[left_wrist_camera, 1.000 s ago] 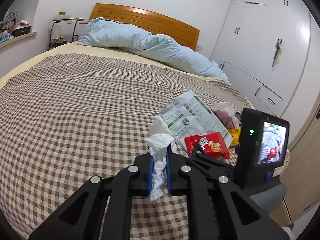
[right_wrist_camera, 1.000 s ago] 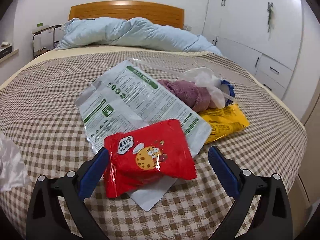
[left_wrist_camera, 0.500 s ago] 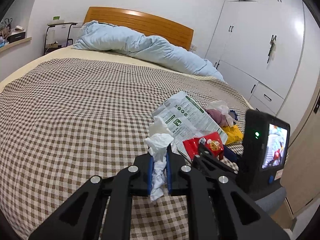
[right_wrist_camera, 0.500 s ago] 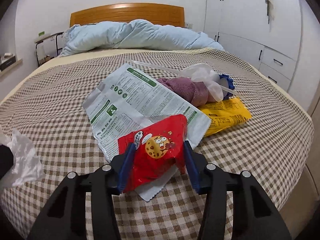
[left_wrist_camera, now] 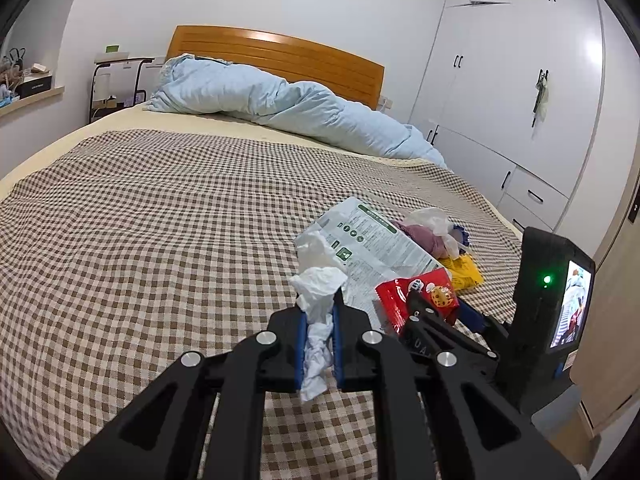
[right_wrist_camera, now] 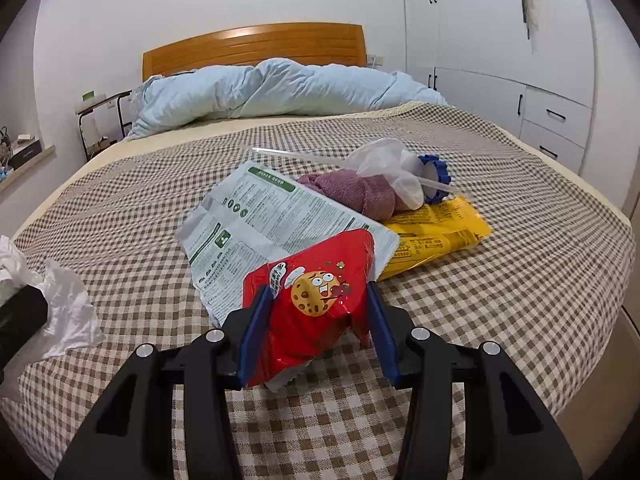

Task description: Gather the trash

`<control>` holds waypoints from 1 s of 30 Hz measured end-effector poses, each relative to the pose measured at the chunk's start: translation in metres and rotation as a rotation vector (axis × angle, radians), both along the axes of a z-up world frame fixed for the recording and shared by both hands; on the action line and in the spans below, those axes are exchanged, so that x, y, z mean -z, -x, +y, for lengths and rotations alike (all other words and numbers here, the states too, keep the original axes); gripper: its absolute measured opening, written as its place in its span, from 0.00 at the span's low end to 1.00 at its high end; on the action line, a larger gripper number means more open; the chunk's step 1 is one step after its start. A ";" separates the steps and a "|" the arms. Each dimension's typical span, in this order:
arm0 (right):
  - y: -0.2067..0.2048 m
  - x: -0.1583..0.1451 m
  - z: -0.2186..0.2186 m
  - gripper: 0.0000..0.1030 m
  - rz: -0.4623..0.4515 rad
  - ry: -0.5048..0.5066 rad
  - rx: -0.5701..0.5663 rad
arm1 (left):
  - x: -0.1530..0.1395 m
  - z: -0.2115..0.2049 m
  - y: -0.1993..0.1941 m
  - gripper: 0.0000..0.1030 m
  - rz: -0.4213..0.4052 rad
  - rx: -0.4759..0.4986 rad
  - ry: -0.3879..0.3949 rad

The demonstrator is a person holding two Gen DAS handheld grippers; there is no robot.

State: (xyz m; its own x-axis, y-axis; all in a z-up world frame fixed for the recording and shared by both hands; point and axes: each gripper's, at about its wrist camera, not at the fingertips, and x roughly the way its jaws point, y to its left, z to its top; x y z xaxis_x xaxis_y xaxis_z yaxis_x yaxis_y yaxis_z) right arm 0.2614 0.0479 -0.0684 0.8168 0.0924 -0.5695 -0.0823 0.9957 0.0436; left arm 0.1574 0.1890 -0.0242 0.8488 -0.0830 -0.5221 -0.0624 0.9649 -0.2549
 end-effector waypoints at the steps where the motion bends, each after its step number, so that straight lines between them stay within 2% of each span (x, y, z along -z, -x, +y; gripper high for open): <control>1: 0.000 -0.001 -0.001 0.45 -0.004 -0.001 0.000 | 0.000 -0.001 0.001 0.08 0.001 -0.001 -0.002; 7: 0.006 -0.011 -0.008 0.45 -0.037 -0.016 -0.003 | -0.006 -0.002 0.009 0.08 -0.019 -0.009 -0.001; 12: 0.012 -0.018 -0.014 0.45 -0.054 -0.023 -0.009 | -0.012 -0.012 0.019 0.08 -0.035 -0.004 -0.033; 20: 0.024 -0.030 -0.027 0.45 -0.091 -0.025 -0.019 | -0.025 -0.019 0.032 0.08 -0.075 -0.016 -0.017; 30: 0.039 -0.045 -0.046 0.45 -0.144 -0.018 -0.028 | -0.028 -0.038 0.036 0.08 -0.079 -0.004 -0.026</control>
State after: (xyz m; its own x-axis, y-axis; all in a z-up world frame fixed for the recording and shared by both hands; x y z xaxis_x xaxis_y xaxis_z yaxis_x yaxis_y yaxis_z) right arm 0.2219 0.0018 -0.0238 0.8867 0.1252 -0.4451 -0.1166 0.9921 0.0468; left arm 0.1210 0.1508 0.0037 0.8879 -0.0668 -0.4551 -0.0468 0.9711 -0.2339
